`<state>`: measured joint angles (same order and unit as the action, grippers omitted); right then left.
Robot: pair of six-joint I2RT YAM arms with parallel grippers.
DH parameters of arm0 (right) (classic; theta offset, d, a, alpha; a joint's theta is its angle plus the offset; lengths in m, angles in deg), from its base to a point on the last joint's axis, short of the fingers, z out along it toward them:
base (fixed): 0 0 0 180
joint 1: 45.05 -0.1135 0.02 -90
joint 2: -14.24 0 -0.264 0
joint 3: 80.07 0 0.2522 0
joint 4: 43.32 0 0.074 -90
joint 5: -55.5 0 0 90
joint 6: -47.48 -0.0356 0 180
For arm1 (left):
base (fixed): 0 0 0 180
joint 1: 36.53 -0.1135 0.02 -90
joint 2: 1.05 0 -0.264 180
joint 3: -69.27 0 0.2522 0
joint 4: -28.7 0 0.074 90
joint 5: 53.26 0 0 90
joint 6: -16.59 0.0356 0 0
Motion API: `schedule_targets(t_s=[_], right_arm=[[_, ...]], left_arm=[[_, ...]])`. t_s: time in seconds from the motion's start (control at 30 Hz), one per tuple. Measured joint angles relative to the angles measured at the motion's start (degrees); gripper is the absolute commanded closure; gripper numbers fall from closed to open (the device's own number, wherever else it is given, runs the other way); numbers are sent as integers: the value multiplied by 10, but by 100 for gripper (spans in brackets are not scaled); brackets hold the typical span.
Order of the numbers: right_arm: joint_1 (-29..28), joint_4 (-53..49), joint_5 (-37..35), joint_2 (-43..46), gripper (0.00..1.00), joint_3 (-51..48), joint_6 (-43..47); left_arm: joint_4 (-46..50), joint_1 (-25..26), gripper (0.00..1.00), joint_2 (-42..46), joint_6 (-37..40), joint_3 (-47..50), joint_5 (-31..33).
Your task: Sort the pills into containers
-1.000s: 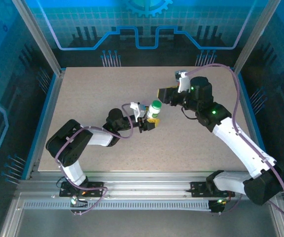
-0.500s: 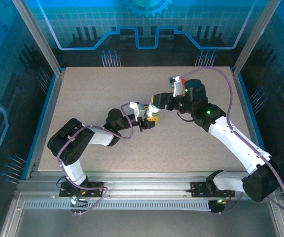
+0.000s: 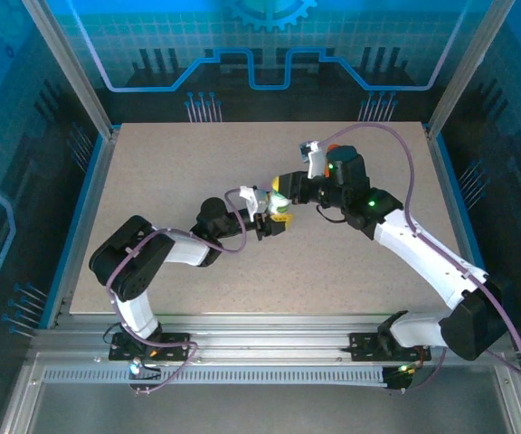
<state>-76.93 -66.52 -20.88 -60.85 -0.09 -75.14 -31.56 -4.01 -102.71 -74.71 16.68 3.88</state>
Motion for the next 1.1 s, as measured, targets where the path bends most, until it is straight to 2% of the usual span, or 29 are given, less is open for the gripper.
schedule_targets(t_s=[0.03,0.27,0.3,0.37,0.47,0.57,0.8,1.1], right_arm=[[0,5,-2,1,100,0,-4],[-1,22,-37,1,100,-11,-5],[-1,21,-40,1,93,-12,-4],[-1,22,-42,1,65,-13,-5],[0,10,-39,1,50,-13,3],[0,-2,-31,2,43,-13,18],[-1,-20,-19,6,39,-13,38],[-12,-48,-19,-5,41,4,64]], left_arm=[[0,0,100,0,0,-1,1],[16,-2,100,0,2,-2,7],[17,-2,100,0,2,-2,8],[19,-2,100,0,2,-2,9],[18,-3,100,0,-1,-2,9],[23,-8,100,0,-3,-2,9],[49,-10,100,0,-3,-5,9],[78,-10,100,6,-3,-9,9]])
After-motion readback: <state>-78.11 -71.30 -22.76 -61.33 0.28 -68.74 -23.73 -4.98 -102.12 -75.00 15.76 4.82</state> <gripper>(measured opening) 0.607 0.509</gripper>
